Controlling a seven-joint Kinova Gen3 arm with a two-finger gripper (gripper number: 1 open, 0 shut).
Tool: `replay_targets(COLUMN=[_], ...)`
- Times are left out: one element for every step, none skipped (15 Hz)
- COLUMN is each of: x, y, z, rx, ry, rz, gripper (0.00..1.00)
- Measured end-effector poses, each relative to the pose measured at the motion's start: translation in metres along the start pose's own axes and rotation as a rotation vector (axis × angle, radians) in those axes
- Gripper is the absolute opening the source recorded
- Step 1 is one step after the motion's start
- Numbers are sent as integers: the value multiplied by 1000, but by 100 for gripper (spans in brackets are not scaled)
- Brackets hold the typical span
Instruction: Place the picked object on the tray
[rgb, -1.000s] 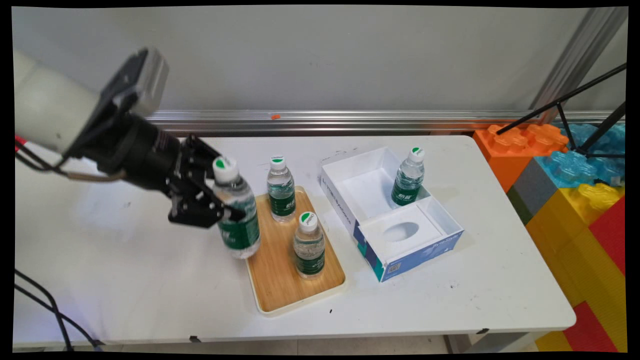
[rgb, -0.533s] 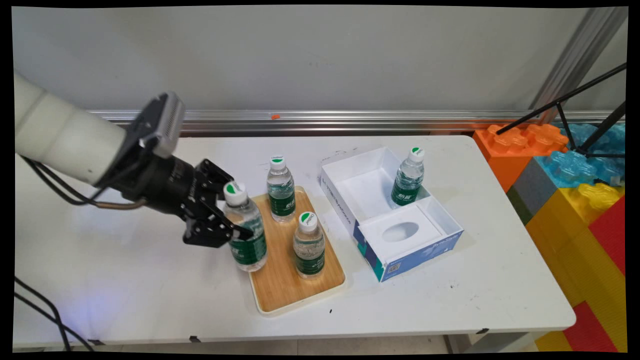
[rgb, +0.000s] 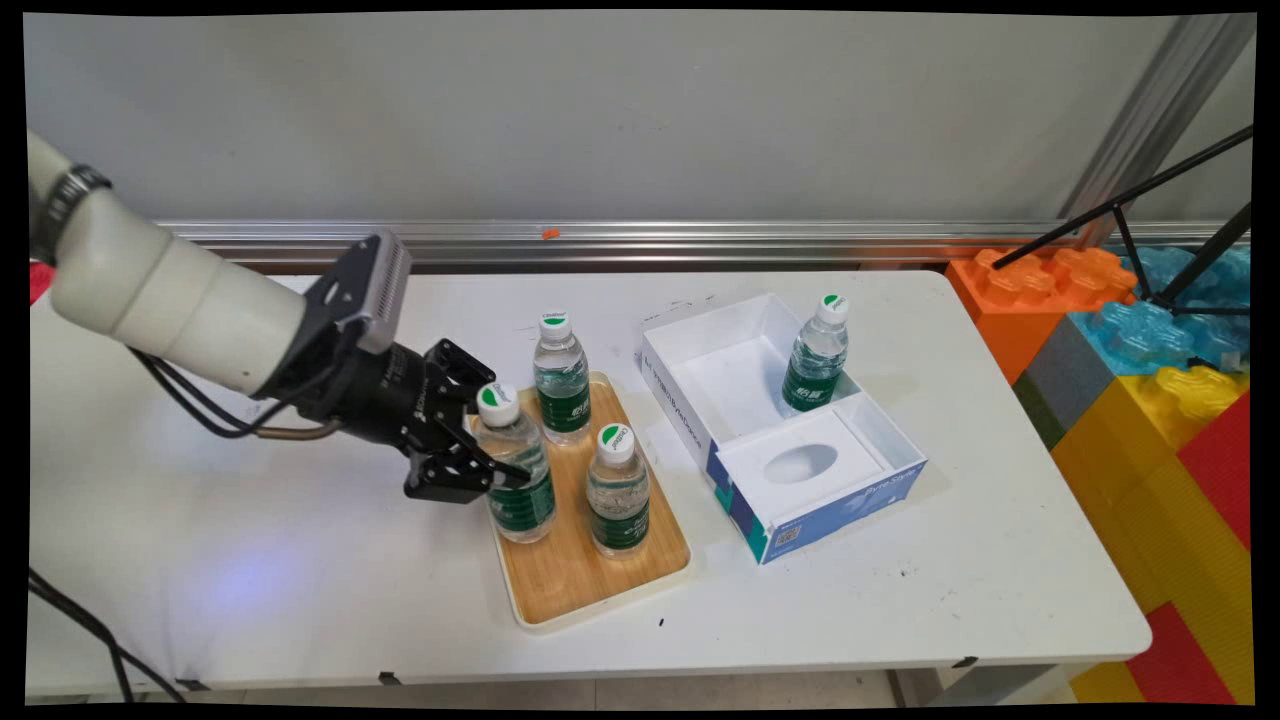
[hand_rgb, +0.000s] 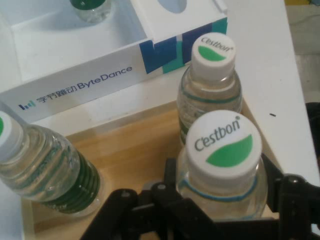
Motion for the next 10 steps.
replay_targets(x=[-3,-5,-8,-11,-14,-16,-18,-20,-21,-22], y=[-1,-2,-3,-4,-5,-6,-6,-7,-7,-7], z=[5,8,12,17,22,26,28,32,34,36], rx=[-2,-5,-8,-11,-14,-15,-17,-20,-23,-26], ry=[2,3,4,4,4,3,3,2,1,-1], rz=[6,10,16,23,30,36,40,47,51,59], gripper=[0,0,0,0,0,0,0,0,0,0])
